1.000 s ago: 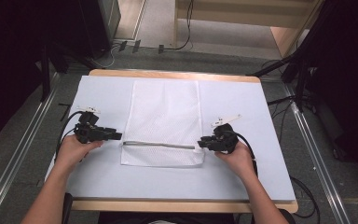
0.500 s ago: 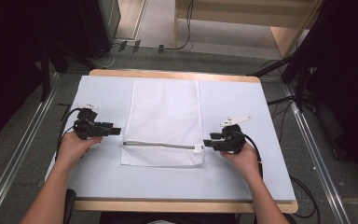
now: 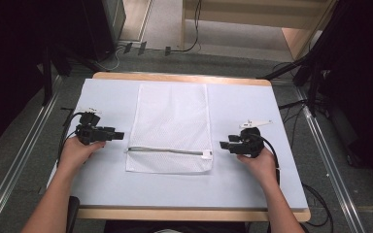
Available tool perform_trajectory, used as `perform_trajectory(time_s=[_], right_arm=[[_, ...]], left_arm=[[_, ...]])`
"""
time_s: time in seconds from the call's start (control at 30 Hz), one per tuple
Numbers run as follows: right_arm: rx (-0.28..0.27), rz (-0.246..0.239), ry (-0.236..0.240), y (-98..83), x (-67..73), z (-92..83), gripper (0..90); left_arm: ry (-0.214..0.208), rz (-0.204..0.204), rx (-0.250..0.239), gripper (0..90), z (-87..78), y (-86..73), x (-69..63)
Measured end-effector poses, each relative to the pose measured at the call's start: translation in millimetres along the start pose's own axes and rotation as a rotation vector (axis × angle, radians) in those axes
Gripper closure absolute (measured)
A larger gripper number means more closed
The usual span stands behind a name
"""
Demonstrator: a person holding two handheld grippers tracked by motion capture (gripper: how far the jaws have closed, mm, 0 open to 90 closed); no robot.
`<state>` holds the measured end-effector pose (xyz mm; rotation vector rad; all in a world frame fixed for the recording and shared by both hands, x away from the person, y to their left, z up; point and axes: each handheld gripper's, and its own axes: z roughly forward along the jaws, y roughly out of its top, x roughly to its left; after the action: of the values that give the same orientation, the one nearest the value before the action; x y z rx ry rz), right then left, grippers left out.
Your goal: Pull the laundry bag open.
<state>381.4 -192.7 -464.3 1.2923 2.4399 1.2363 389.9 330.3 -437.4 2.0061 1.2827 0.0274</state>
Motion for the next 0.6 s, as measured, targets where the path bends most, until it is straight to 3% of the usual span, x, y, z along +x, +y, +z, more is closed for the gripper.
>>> perform_trajectory(time_s=[0.6], right_arm=[[0.003,0.012,-0.016,-1.6,-3.7,0.7,43.4]], left_arm=[[0.008,-0.007,0.005,36.3,0.8,-0.1,1.5]])
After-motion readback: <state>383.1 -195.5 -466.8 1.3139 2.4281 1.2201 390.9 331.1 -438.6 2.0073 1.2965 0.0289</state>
